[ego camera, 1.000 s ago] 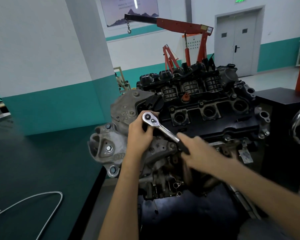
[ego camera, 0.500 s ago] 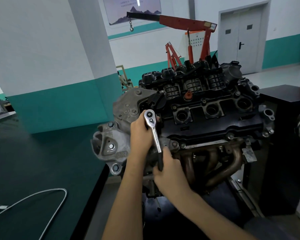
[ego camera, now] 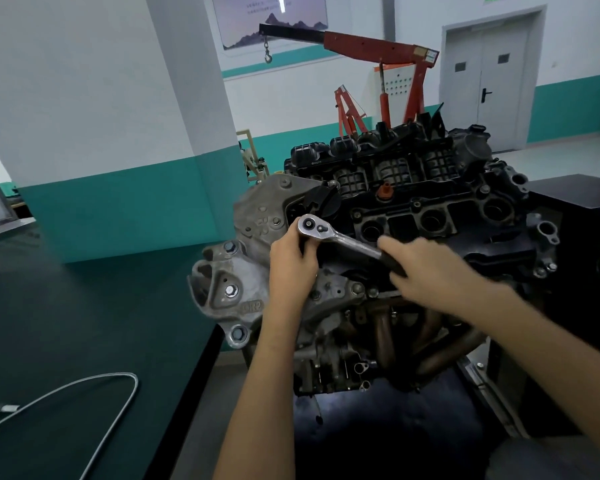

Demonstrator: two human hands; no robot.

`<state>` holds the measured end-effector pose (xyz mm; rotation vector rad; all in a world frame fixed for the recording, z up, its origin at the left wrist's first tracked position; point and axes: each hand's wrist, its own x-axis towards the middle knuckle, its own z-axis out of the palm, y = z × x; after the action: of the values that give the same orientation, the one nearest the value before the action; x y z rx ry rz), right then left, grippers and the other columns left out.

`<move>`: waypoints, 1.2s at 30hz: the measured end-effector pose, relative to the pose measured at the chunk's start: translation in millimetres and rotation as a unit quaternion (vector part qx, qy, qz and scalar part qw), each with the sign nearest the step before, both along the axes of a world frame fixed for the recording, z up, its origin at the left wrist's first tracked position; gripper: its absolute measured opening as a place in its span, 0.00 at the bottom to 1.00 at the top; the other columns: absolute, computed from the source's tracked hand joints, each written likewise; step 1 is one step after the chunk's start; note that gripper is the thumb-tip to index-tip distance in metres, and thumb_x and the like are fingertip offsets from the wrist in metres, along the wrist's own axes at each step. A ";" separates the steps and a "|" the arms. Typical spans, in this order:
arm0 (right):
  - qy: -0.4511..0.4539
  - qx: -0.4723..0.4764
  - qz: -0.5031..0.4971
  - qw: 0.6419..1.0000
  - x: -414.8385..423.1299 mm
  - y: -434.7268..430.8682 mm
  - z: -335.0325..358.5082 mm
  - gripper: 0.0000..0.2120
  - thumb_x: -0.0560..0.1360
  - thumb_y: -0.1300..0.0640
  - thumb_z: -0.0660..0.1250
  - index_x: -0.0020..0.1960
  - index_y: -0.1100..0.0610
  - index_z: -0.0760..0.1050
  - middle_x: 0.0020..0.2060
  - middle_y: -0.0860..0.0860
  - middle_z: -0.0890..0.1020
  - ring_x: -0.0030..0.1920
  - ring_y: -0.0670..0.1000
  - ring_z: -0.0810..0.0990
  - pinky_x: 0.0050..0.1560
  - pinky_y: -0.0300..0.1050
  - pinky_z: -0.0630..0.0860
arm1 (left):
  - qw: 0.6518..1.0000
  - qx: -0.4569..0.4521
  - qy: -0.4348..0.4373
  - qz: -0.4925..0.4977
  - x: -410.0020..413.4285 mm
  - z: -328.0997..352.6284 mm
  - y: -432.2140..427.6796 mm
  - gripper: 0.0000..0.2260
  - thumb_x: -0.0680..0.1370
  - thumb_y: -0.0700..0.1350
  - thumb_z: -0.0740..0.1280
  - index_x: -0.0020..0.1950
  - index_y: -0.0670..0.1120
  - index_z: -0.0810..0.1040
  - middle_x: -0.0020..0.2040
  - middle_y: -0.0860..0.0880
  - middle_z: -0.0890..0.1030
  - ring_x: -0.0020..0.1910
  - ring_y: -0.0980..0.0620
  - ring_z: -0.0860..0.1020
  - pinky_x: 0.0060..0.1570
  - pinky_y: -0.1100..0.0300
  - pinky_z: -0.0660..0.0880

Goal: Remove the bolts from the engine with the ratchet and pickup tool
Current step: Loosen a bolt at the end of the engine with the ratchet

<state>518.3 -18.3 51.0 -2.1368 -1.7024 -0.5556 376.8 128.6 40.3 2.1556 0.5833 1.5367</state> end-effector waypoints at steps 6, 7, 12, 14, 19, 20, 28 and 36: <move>0.380 0.094 0.062 0.918 -103.0 22.8 -70.7 0.18 0.72 0.61 0.64 0.60 0.54 0.65 0.35 0.53 0.78 0.38 0.58 0.79 0.37 0.51 0.78 | 1.000 -0.001 0.008 -0.013 -0.8 -1.7 1.1 0.05 0.73 0.39 0.62 0.42 0.46 0.76 0.31 0.52 0.77 0.30 0.59 0.73 0.32 0.69 0.67; 0.399 0.107 0.069 0.908 -112.8 28.1 -74.1 0.20 0.72 0.61 0.63 0.62 0.54 0.64 0.37 0.55 0.78 0.39 0.59 0.80 0.39 0.52 0.78 | 1.000 -0.011 0.003 -0.018 -0.9 -2.0 1.5 0.06 0.74 0.38 0.63 0.42 0.49 0.76 0.32 0.53 0.79 0.32 0.59 0.75 0.33 0.71 0.68; 0.338 0.040 0.088 0.936 -72.7 12.7 -57.8 0.14 0.71 0.62 0.64 0.54 0.51 0.66 0.33 0.50 0.75 0.33 0.53 0.77 0.38 0.50 0.78 | 0.998 -0.008 0.015 -0.057 -5.0 1.0 2.7 0.11 0.74 0.31 0.63 0.46 0.47 0.78 0.43 0.54 0.83 0.42 0.55 0.80 0.44 0.62 0.75; 0.222 -0.004 0.072 0.972 -34.7 2.6 -34.1 0.16 0.72 0.60 0.65 0.58 0.52 0.67 0.33 0.49 0.72 0.35 0.55 0.77 0.39 0.49 0.77 | 0.997 0.001 0.038 -0.065 -6.0 2.7 5.6 0.11 0.75 0.32 0.62 0.51 0.45 0.80 0.43 0.54 0.83 0.40 0.53 0.79 0.42 0.57 0.75; -0.078 -0.061 0.014 0.995 28.8 2.5 31.7 0.15 0.75 0.55 0.63 0.60 0.49 0.64 0.37 0.48 0.74 0.42 0.56 0.79 0.35 0.44 0.66 | 0.998 0.019 0.039 -0.040 -2.1 2.2 4.2 0.06 0.80 0.40 0.65 0.55 0.44 0.79 0.31 0.63 0.76 0.31 0.67 0.73 0.34 0.73 0.66; -0.080 -0.053 0.010 0.995 26.3 2.8 30.0 0.15 0.75 0.55 0.63 0.59 0.49 0.64 0.37 0.49 0.74 0.42 0.56 0.79 0.35 0.44 0.66 | 0.999 0.018 0.029 -0.023 -1.3 1.5 2.7 0.06 0.79 0.39 0.65 0.54 0.43 0.79 0.29 0.62 0.75 0.30 0.68 0.72 0.33 0.74 0.65; 0.373 0.084 0.069 0.921 -91.4 17.5 -64.5 0.12 0.72 0.61 0.65 0.51 0.51 0.65 0.33 0.52 0.77 0.34 0.53 0.78 0.32 0.45 0.76 | 1.000 -0.007 0.020 0.000 1.6 -1.1 1.5 0.06 0.74 0.42 0.61 0.45 0.45 0.78 0.32 0.53 0.78 0.32 0.57 0.77 0.32 0.65 0.70; 0.302 0.036 0.094 0.948 -61.2 10.7 -52.8 0.13 0.71 0.61 0.64 0.53 0.51 0.66 0.34 0.51 0.76 0.37 0.57 0.79 0.37 0.50 0.77 | 0.995 -0.013 0.011 -0.099 -7.4 4.0 3.0 0.11 0.76 0.33 0.64 0.50 0.47 0.79 0.47 0.55 0.83 0.46 0.58 0.79 0.47 0.65 0.75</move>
<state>457.1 -7.6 -1.9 -1.8045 -1.4736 0.0928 369.3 131.6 44.4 2.1416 0.3810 1.3928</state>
